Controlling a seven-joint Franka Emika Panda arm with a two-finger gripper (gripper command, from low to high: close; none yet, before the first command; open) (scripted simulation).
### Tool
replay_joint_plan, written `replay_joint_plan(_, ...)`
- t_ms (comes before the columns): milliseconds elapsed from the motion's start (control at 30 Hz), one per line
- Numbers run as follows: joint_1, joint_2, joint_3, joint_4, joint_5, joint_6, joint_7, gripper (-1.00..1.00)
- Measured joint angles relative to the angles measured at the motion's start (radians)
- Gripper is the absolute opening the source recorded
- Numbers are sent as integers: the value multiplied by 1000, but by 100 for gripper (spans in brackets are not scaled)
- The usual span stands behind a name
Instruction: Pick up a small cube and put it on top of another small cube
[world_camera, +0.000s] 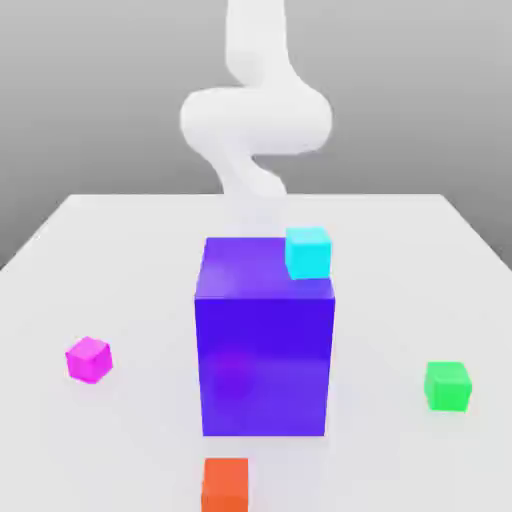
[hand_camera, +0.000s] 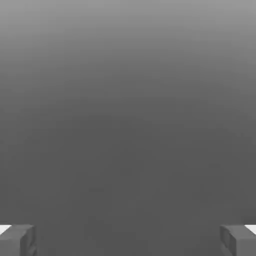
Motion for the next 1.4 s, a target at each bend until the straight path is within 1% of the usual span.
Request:
replay_joint_plan(433, -378, 397, -19, -268, -23, 276, 589, 0)
replay_joint_plan(633, -514, 577, -66, -390, -32, 402, 856, 0)
replay_joint_plan(767, -591, 698, -117, -471, -8, 487, 1012, 0)
replay_joint_plan(833, -627, 764, -118, -488, 25, 536, 1038, 0)
replay_joint_plan(933, -642, 871, -79, -476, 76, 621, 1016, 0)
replay_joint_plan(1033, -680, 979, -33, -456, 103, 709, 996, 0)
replay_joint_plan(1067, -689, 1004, -24, -452, 103, 729, 996, -100)
replay_joint_plan(1267, -694, 1016, -19, -449, 104, 741, 995, -100)
replay_joint_plan(1400, -671, 917, -47, -468, 78, 660, 1015, -100)
